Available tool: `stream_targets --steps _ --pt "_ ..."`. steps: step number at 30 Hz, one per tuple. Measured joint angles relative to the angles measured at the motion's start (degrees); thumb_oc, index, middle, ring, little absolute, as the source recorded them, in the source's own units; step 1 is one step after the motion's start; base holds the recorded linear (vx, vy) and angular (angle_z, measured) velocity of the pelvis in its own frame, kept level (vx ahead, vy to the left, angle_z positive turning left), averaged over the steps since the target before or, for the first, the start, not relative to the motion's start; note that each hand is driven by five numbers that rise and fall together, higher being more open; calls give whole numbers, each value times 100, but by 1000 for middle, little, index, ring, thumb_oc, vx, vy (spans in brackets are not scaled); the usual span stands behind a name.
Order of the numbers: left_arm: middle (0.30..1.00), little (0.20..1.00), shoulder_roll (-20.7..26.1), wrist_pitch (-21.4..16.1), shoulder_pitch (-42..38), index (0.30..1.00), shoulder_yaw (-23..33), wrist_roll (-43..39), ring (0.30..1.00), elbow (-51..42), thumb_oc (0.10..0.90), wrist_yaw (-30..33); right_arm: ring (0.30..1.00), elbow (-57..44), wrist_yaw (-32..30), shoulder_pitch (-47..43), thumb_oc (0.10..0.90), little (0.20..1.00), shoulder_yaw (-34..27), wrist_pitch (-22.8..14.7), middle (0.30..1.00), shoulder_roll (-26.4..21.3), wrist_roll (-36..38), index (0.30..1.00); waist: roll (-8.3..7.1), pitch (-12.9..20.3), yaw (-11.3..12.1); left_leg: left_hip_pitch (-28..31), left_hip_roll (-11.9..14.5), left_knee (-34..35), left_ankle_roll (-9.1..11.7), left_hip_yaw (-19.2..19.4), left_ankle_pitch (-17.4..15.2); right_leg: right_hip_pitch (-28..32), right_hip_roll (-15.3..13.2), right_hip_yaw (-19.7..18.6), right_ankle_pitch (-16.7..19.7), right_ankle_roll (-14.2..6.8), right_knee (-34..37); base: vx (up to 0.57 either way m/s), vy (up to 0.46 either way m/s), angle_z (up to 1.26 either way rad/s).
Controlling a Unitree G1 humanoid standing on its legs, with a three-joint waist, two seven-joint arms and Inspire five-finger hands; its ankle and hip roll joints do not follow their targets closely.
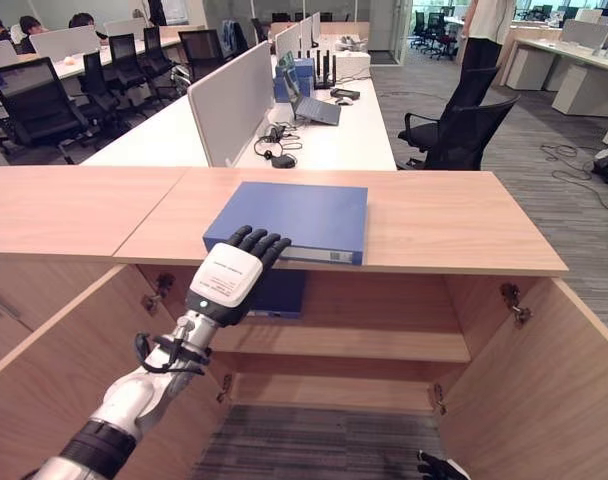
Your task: Put the empty folder in the office cabinet
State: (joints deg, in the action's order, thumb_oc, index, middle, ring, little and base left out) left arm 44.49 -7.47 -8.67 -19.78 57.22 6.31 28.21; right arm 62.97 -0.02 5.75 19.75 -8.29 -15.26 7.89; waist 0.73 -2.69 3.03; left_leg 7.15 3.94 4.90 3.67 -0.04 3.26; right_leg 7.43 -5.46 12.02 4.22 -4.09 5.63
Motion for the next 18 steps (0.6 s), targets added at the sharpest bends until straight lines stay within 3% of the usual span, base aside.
stream_targets --steps 6,10,18 --pt "900 900 -1 8 -480 900 -300 1 900 9 800 -10 900 0 -27 1 800 900 4 0 900 4 0 900 -7 5 -11 -11 -1 0 25 6 -3 -17 0 -17 21 4 0 0 0 0" --pt "900 900 0 27 -792 900 -303 2 900 4 800 -10 900 -1 -48 -16 800 900 -2 0 900 11 2 900 4 24 -138 -16 4 0 14 46 -1 -43 3 -51 28 3 0 10 -10 -4" --pt "900 900 -78 126 -874 900 -376 -4 900 94 800 -9 900 -2 -54 -21 800 900 -4 2 900 9 1 900 26 54 -228 -4 2 0 -14 88 5 -48 3 -83 31 4 0 7 -5 -2"
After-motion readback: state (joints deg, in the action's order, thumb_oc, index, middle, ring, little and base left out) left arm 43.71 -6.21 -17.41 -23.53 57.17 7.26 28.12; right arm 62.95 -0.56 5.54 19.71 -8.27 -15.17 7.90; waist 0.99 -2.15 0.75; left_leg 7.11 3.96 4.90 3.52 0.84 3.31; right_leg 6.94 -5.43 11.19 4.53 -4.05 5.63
